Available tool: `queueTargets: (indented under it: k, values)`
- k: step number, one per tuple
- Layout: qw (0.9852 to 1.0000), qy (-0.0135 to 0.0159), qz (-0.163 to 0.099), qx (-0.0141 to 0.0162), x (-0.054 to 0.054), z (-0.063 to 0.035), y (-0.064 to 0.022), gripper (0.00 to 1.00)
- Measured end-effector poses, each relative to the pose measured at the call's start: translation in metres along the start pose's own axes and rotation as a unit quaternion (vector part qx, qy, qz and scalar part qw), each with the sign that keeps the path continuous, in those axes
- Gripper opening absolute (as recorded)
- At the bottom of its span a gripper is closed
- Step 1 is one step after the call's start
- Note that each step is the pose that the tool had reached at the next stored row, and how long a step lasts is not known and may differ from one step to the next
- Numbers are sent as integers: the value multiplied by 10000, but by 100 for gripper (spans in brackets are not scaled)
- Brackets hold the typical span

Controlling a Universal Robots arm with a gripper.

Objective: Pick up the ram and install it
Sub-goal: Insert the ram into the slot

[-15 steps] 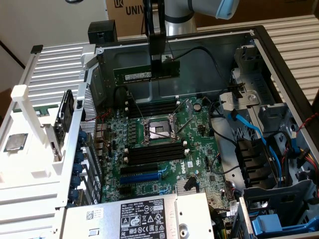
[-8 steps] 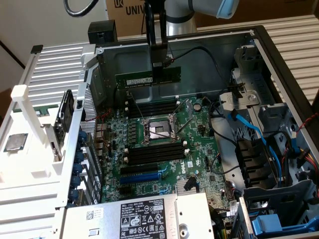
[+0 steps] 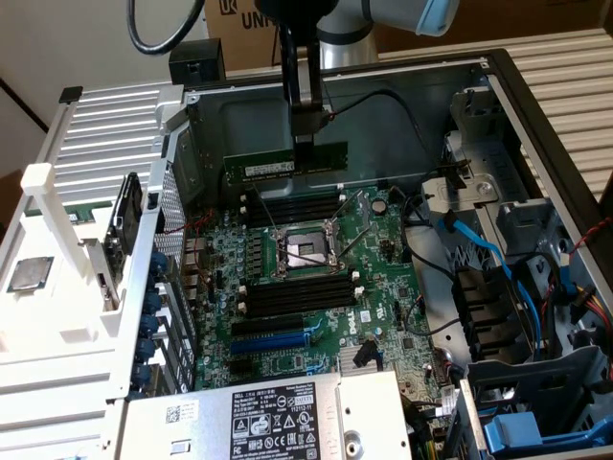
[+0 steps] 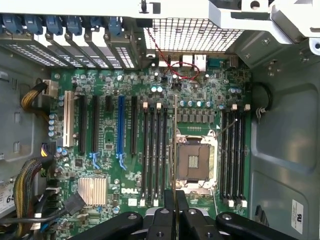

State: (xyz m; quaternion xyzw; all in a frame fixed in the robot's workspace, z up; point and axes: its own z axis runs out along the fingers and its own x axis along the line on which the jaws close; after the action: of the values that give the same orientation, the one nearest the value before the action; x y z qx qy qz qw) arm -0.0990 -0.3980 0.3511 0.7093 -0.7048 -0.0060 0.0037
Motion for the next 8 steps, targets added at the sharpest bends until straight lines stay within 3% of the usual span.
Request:
queueTargets:
  k: [8]
  values:
    - [10000,-2,0,1,0,10,0,13]
